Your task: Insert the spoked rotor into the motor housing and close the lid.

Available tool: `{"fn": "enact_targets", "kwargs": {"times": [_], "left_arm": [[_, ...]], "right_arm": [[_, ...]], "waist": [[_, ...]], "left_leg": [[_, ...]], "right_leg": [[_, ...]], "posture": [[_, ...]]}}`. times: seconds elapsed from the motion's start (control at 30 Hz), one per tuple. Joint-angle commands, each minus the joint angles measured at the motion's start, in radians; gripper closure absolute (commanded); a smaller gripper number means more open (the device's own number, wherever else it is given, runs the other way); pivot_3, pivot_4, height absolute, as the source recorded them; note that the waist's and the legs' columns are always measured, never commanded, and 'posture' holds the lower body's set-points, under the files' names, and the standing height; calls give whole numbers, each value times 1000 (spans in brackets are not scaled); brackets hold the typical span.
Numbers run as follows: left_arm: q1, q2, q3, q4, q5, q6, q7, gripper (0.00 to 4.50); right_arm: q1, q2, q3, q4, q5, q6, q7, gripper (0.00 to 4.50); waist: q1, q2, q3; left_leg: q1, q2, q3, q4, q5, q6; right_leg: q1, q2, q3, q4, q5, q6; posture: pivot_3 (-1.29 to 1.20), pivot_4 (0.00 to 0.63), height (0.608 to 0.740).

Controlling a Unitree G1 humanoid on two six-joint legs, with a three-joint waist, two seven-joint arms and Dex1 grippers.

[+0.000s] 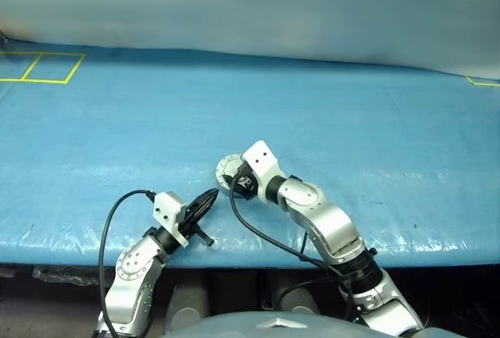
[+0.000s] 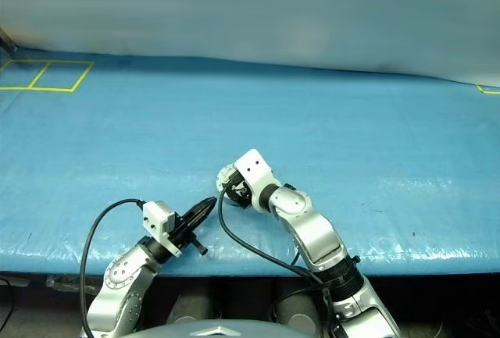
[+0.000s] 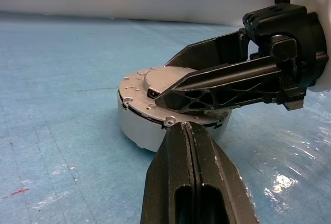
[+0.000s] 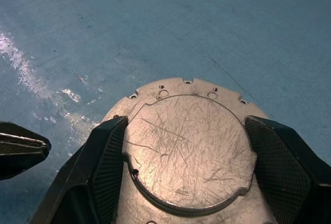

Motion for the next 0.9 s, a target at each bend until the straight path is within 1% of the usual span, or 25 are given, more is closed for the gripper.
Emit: {"fn": "enact_targets", "kwargs": {"times": [0.03, 0.4, 0.5, 0.73, 0.9], "left_arm": [[-3, 3, -5, -45, -7, -5, 2, 4500], [-8, 11, -8, -45, -4, 6, 6, 4500], [-9, 11, -9, -45, -4, 7, 8, 4500], [-11, 6, -2, -48, -7, 21, 26, 4500], [-43, 0, 41, -54, -28, 53, 75, 4500]], "right_arm": [[5, 1, 17, 0, -24, -10, -8, 1235], [19, 25, 24, 15, -71, 42, -61, 1235], [13, 25, 34, 2, -68, 66, -46, 1235], [15, -16, 65, 17, -79, 72, -8, 1235], [37, -18, 63, 33, -72, 28, 2, 1235]], "waist": [[0, 0, 0], [-3, 0, 0], [-3, 0, 0], [-2, 2, -1], [-1, 1, -2]], "left_leg": [[0, 0, 0, 0, 0, 0], [2, 0, 0, 0, 0, 0], [2, 0, 0, 0, 0, 0], [2, 0, 0, -1, 0, 0], [2, 0, 0, -2, 0, 0]], "right_leg": [[0, 0, 0, 0, 0, 0], [-1, -1, 0, 0, 0, 0], [-1, -2, 0, 0, 0, 0], [-2, -2, -1, -1, 0, -1], [-1, -2, -1, -2, 0, -1]], "posture": [[0, 150, 740], [0, 150, 740], [0, 150, 740], [0, 150, 740], [0, 150, 740]]}}
